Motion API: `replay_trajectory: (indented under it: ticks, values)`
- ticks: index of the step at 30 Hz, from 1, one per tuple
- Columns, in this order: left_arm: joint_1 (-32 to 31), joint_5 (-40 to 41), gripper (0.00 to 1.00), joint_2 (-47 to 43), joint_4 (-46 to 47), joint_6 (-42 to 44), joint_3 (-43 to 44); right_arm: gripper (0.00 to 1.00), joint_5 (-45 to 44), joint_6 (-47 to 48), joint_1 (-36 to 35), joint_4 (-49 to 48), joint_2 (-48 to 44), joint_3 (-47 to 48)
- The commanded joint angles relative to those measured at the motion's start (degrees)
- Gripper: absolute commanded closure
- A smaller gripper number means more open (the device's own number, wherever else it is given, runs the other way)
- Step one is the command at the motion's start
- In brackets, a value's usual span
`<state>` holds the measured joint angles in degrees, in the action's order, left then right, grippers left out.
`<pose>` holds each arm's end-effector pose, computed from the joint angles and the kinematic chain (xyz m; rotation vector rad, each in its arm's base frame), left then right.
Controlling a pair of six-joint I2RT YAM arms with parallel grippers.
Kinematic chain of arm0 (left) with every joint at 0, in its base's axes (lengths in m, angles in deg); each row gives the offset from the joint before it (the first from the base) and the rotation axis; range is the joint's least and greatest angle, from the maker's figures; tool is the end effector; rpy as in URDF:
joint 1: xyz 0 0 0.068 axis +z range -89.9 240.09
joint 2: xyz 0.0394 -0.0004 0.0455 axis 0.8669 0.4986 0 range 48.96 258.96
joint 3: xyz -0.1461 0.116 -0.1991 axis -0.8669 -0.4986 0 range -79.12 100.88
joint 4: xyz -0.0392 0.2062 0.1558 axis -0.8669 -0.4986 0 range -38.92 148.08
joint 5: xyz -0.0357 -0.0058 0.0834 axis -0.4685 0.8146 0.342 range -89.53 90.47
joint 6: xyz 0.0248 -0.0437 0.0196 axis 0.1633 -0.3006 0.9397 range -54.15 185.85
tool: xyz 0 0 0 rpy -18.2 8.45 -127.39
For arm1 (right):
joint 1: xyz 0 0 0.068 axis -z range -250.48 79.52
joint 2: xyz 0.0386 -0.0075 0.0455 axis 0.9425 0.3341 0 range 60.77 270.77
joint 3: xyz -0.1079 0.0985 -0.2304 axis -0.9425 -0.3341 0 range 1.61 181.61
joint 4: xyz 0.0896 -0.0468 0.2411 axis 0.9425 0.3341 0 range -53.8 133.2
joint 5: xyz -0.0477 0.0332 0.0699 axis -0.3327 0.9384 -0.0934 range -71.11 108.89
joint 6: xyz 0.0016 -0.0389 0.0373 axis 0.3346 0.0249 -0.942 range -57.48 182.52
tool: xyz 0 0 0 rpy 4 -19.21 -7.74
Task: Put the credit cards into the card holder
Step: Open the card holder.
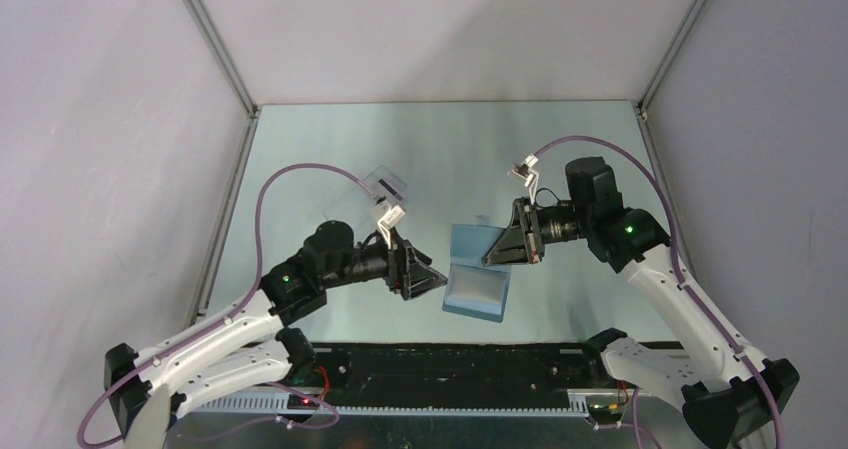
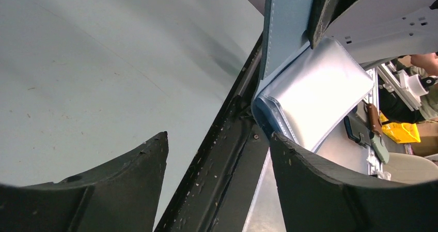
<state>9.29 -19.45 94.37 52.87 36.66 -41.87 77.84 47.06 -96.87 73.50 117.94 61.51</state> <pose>0.1109 -0.1550 0.3013 0.6387 1.8865 -1.2675 0.1608 0.1139 0.3545 -0.8318 2.0588 1.5232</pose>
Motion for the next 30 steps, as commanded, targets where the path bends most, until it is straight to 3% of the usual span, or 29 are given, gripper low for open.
replay_trajectory:
  ticks: [1,21,30]
  values:
    - [0.4,-1.1,0.24,0.1,3.3,-1.1,0.7,1.0,1.4,-0.3,0.2,-1.3,-0.2,0.4]
    - [0.3,-4.5,0.31,1.3,4.9,-1.0,4.3,1.0,3.5,0.9,0.2,-0.9,0.1,-1.7]
    - [0.4,0.1,0.28,-0.5,-2.7,2.8,6.0,1.0,3.9,0.1,0.2,-1.7,0.1,-1.8]
